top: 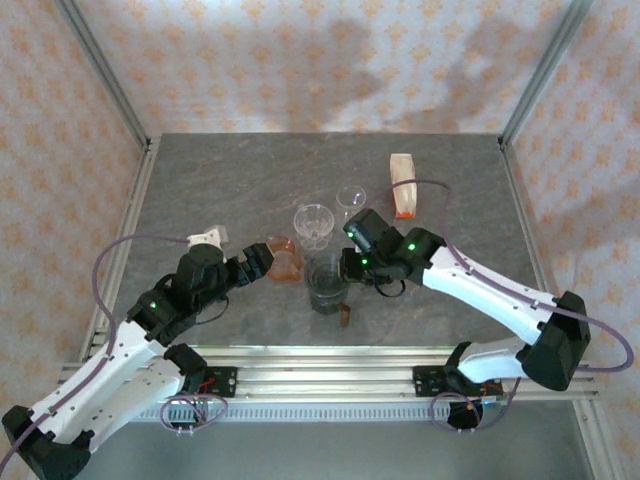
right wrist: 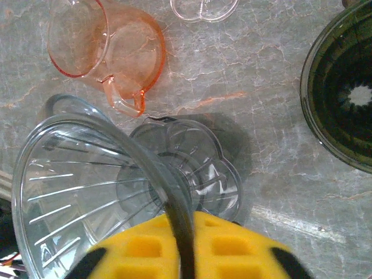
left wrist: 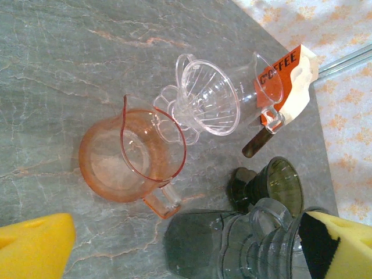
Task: Place the coffee filter in the dripper
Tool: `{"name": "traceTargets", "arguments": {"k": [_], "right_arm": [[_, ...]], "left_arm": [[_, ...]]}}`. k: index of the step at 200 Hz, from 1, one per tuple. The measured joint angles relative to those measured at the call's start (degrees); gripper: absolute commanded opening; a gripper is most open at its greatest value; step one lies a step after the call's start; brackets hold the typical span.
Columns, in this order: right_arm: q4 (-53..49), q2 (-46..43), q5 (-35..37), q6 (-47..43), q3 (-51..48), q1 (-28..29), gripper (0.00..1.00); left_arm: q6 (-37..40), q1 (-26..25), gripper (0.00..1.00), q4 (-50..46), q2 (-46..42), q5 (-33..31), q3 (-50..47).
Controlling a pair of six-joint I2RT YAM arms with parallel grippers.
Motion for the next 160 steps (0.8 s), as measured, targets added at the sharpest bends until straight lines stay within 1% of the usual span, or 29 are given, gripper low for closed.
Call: {"name": "traceTargets", "arguments": {"k": [8,15,29,39,68,97,160], "right_arm": [[0.0,0.0,0.0,-0.1,0.0,0.0,0.46],[0.0,0.0,0.0,0.0,-0.1,0.0,0.52],[0.0,0.0,0.0,0.3,-0.3,0.0,0.59],[0.0,-0.1,0.1,0.7,-0.3,0.0,0.61],[0.0,-1.5,1.2,0.7,-0.3,0.0,0.63],[0.6,-2.6,0.7,0.7,-0.3,-0.1,0.63],[3.9,0.1,-1.6,0.7,-0.4,0.1,0.61]], "left_arm": [[0.0,0.0,0.99,0.0,0.0,0.0,0.0],[0.0,0.0,0.99,0.0,0.0,0.0,0.0],[0.0,0.0,0.99,0.0,0.0,0.0,0.0],[0.0,0.0,0.99,0.0,0.0,0.0,0.0],[0.0,0.0,0.99,-0.1,0.0,0.0,0.0],[0.0,0.0,0.99,-0.1,0.0,0.0,0.0],[0.0,0.0,0.99,-0.1,0.0,0.0,0.0]]}}
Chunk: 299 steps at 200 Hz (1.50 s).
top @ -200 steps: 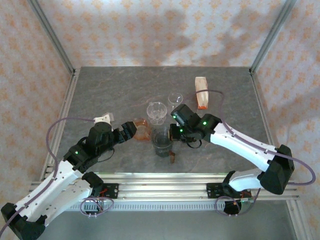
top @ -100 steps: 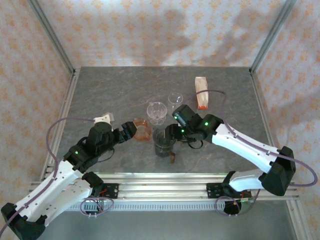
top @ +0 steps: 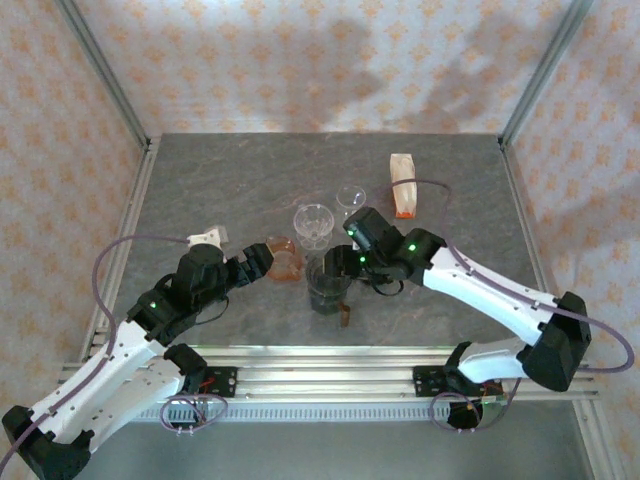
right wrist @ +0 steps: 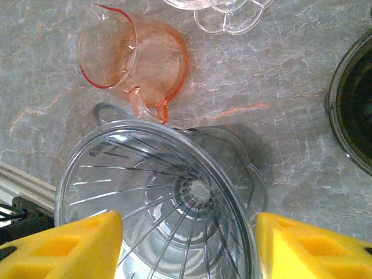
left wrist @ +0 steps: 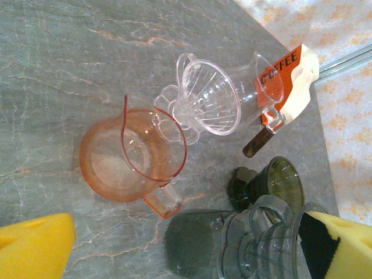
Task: Place the coffee filter in the dripper
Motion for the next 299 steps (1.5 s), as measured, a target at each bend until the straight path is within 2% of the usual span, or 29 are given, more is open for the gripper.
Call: {"name": "traceTargets", "arguments": {"k": [131,149,174,218,238,265,279,299], "right_arm": [[0.8,2.1,-0.1,0.0,0.0,1.4,0.62],[0.8,2.7,0.3,-0.1,0.0,1.5,0.65],[0.6,2.6,1.9,-0.1,0.2,1.5,0.71],[-1.5,-2.8,8.9,-0.3,0.3,0.9,0.72],[-2.3,-7.0,13.5,-1.2,0.9,-1.8,0.66],[-0.9,-8.3,25.4,-5.5,3.0,-6.2,0.63],[0.7,-6.6,30.1,-8.6,3.6,-9.2,0.64],[0.8,0.0,30.5,-11.5,7.5,-16.7,0.63]], "left_arm": [[0.0,0.0,0.99,0.3,1.1,0.0,0.0],[0.0,0.0,0.99,0.3,1.1,0.0,0.0],[0.0,0.0,0.99,0.4,1.1,0.0,0.0],[0.0,0.0,0.99,0.4,1.1,-0.9,0.0],[0.0,0.0,0.99,0.4,1.1,-1.0,0.0],[0.1,0.0,0.99,0.4,1.1,-1.3,0.0],[0.3,0.0,0.99,0.3,1.1,-1.6,0.0],[0.5,0.0,0.99,-0.3,1.3,-2.4,0.4]]}}
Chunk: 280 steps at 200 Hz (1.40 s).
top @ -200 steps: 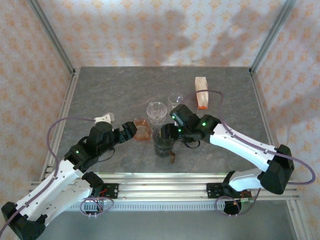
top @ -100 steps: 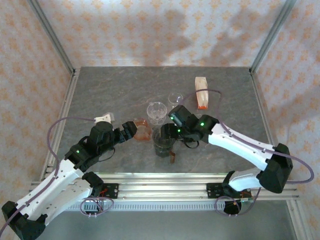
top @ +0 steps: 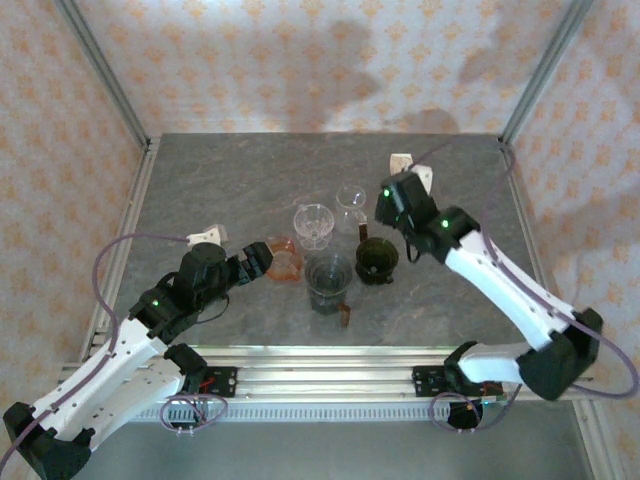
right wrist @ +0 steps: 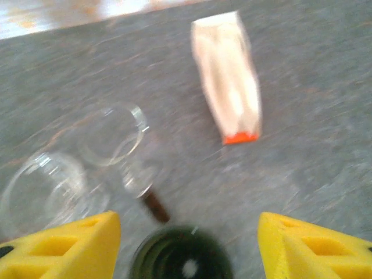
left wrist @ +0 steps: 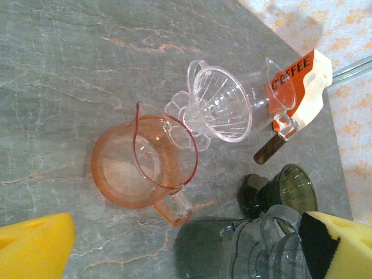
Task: Place the coffee filter in the dripper
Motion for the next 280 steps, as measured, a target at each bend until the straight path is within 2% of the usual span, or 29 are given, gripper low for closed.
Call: {"name": "traceTargets", "arguments": {"k": [20,38,84,170,280], "right_arm": [[2.0,6.4,-1.2,-2.5,2.4,-7.4,0.56],[2.2,11.8,-2.5,-4.7,4.6,-11.8,0.48],[2.1,25.6,-5.9,-8.9,15.2,-15.4,0.34],[1.7,36.3,-10.5,-10.8,25.5,-17.6,0.32],[1.3,40.9,-15.8,-12.2,30.1,-20.0,0.28]], "left_arm": [[0.4,0.0,0.99,-0.4,0.3,-0.2,0.8],[0.8,0.0,0.99,-0.6,0.4,-0.2,1.0],[1.9,0.0,0.99,-0.6,2.2,-0.2,1.0],[3.3,0.0,0.99,-0.5,5.9,0.4,1.9],[3.4,0.8,0.99,0.3,7.3,1.7,1.9]]}}
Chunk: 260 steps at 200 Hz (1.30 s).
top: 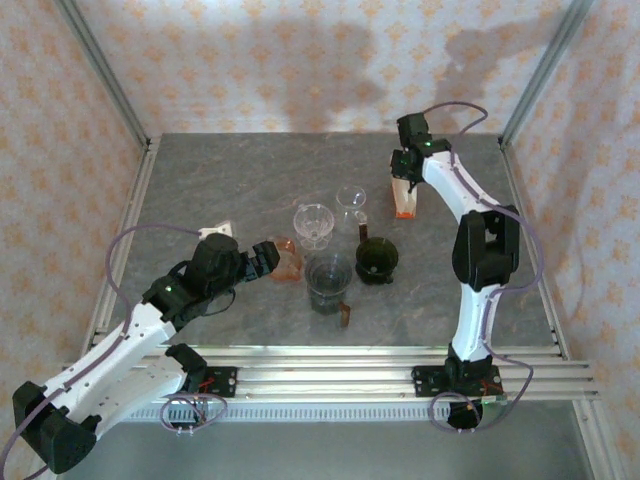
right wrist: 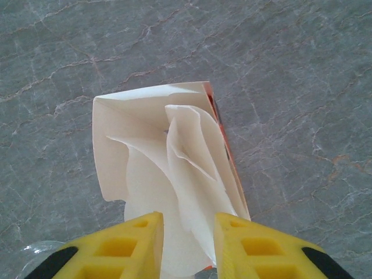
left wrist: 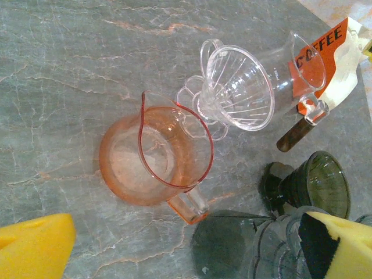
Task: Place the coffee filter in the dripper
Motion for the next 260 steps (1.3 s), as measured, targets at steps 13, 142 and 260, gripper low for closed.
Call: {"name": "traceTargets", "arguments": {"k": [13,142,260], "right_arm": [[-0.1,0.8,-0.4,0.0,0.5,0.0,0.27],[-0.9,2.5,-0.7,-1.4,1.9,0.0,0.00],[-0.8,-4.2,0.2,-1.2,-0.1,0.0,0.00]], "left_arm": [[0.0,0.1,0.99,0.3,0.2,0.1,0.0],[-0.1,2.1,0.99,1.2,1.0,2.0,0.0],[-0.2,3.1,0.99,1.8,1.1,3.6,0.0]]}}
